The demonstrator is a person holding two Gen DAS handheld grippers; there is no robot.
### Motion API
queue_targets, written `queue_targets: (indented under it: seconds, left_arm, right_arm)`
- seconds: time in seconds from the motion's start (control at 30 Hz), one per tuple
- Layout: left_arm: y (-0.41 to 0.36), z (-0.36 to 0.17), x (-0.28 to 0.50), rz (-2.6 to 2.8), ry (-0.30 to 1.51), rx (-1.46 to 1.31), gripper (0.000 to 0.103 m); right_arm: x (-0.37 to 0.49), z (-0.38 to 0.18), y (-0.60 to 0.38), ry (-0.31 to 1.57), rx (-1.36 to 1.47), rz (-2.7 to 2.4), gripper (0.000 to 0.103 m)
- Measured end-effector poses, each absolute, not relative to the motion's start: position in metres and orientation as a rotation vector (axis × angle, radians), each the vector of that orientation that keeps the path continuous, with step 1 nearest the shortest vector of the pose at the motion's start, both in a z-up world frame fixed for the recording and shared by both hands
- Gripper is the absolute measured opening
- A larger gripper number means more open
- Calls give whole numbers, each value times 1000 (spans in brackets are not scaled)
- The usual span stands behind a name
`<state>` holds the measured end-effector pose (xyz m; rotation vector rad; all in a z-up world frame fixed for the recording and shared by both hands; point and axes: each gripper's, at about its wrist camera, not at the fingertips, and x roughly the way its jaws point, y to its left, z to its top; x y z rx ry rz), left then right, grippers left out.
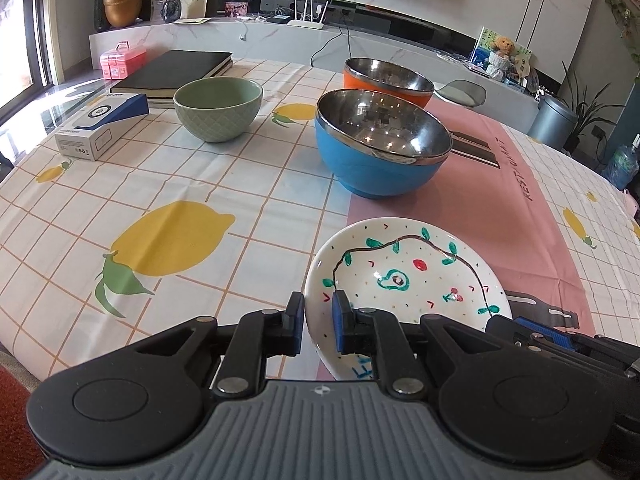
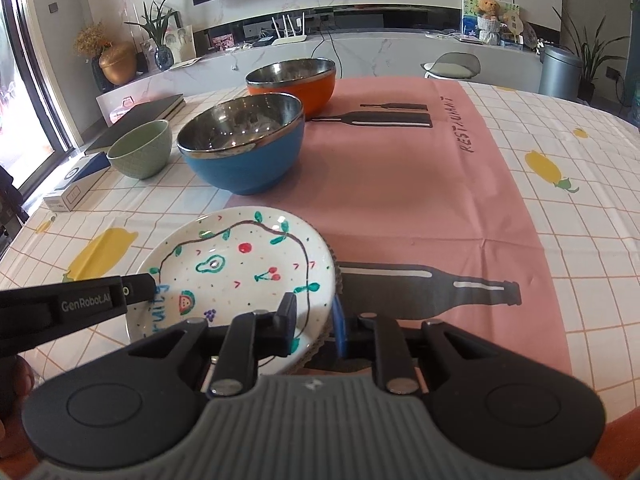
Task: Organize plates and bowls
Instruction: 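Lower the Fruity plate onto the glass plates and open both grippers, then move both grippers to the rim of the blue steel bowl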
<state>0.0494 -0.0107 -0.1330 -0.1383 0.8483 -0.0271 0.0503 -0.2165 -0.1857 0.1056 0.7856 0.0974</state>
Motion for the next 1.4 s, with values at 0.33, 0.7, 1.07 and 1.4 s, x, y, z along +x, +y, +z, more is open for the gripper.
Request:
queue_targets:
  seconds: [0.33, 0.7, 1.07, 1.4]
  left_arm:
    - [-8, -132, 49, -38, 848, -163, 17]
    - [7, -100, 48, -60, 818, -289, 27]
    - [16, -50, 94, -84, 785, -315, 43]
    - [26, -52, 165, -4, 793, -278, 59]
  right_arm:
    - [50, -186, -218, 784, 120, 86, 19]
    - [39, -165, -232, 744, 232, 26, 58]
    - [81, -124, -230, 743, 301, 25, 61]
    - [154, -113, -216, 816, 339, -34, 68]
